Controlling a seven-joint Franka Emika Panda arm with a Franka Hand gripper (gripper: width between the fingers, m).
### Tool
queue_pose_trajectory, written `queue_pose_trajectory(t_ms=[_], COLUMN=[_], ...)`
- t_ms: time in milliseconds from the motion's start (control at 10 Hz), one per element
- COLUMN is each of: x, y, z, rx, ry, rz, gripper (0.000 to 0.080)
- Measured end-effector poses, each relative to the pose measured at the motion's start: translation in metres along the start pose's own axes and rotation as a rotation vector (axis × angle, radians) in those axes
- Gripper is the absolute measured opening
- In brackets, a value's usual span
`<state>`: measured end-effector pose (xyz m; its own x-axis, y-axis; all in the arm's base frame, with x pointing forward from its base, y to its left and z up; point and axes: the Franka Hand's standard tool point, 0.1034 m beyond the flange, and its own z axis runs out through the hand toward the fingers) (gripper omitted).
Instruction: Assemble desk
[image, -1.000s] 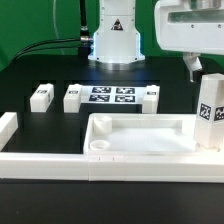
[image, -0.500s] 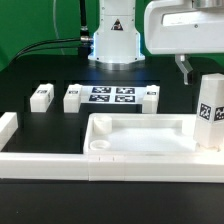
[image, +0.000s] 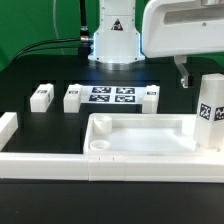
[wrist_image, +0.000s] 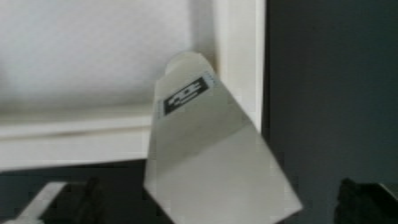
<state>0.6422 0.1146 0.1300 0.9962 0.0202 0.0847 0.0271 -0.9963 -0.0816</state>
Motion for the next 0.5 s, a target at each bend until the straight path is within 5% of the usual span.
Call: queue_pose_trajectory(t_ms=[400, 500], x=[0.0000, -0.0001], y=[0.0053, 0.0044], z=[0.0026, 0.0026], rx=[-0.018, -0.018], ry=[0.007, 0.007], rz=[-0.269, -0.271], gripper=[0.0649, 0.0524])
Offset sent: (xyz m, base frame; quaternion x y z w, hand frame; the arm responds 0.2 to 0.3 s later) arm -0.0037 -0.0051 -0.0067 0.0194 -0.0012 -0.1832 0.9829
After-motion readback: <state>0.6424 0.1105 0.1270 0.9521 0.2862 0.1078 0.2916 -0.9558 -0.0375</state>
